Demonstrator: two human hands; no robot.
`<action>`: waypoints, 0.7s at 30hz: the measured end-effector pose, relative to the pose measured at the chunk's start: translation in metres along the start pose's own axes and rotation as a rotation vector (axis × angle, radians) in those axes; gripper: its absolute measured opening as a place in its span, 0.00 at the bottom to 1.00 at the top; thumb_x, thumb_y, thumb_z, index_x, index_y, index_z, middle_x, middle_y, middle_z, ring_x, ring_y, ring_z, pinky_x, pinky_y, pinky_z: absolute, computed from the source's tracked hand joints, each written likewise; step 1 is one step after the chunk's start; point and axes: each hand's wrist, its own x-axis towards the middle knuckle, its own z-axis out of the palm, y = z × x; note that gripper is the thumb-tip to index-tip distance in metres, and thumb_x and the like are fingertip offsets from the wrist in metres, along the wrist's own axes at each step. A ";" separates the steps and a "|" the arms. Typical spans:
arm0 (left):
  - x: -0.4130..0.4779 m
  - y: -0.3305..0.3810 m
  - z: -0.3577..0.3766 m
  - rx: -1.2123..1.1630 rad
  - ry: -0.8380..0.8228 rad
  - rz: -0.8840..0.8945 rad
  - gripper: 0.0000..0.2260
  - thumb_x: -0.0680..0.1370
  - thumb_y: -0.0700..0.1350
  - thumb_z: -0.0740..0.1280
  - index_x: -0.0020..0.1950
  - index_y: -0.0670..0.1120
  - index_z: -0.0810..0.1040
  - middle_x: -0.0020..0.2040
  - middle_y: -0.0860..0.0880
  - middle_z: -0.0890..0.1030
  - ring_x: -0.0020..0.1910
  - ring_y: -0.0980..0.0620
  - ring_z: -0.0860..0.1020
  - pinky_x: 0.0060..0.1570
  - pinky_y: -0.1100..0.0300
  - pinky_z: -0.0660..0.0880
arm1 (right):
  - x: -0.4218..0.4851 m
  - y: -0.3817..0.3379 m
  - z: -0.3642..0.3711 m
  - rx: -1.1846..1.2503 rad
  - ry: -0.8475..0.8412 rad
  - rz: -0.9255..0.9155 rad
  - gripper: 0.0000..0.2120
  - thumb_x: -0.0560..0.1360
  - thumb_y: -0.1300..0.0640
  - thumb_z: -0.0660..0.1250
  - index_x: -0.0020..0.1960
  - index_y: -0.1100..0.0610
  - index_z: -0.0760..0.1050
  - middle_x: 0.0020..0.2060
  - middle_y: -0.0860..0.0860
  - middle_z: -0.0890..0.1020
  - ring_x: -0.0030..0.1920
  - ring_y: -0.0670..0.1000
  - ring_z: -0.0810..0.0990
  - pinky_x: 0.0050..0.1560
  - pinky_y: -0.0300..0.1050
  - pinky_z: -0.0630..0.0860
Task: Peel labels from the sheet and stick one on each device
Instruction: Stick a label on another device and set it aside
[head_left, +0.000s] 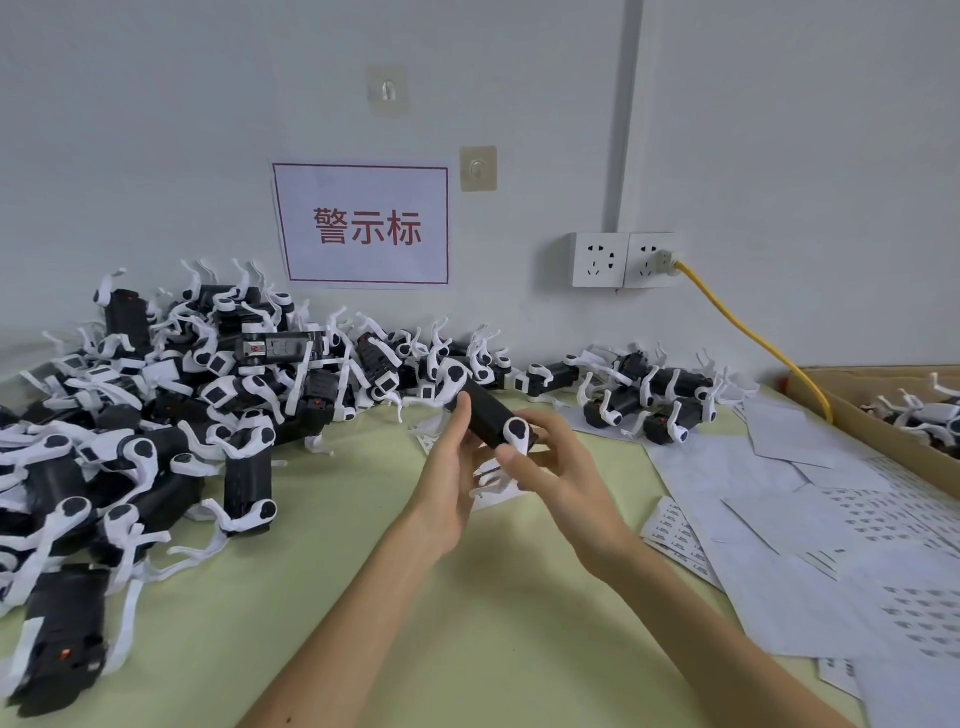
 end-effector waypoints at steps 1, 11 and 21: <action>0.000 0.000 0.001 -0.005 0.004 0.003 0.27 0.75 0.69 0.60 0.55 0.50 0.85 0.58 0.46 0.85 0.61 0.49 0.81 0.57 0.55 0.76 | -0.001 0.001 0.001 -0.051 0.008 -0.053 0.20 0.71 0.47 0.75 0.62 0.45 0.76 0.55 0.44 0.83 0.54 0.48 0.82 0.52 0.40 0.78; 0.007 -0.005 -0.003 -0.084 -0.003 -0.030 0.33 0.75 0.73 0.54 0.42 0.51 0.89 0.48 0.48 0.87 0.48 0.53 0.86 0.58 0.52 0.79 | -0.003 -0.001 0.001 -0.295 0.047 -0.174 0.18 0.72 0.47 0.75 0.61 0.46 0.79 0.57 0.45 0.80 0.60 0.41 0.76 0.58 0.35 0.69; 0.000 -0.012 0.007 0.203 -0.100 -0.027 0.33 0.71 0.76 0.55 0.51 0.52 0.83 0.45 0.49 0.84 0.42 0.51 0.82 0.45 0.55 0.71 | 0.001 -0.002 0.000 0.030 -0.040 0.035 0.15 0.83 0.56 0.64 0.69 0.47 0.76 0.62 0.45 0.82 0.61 0.41 0.80 0.52 0.29 0.74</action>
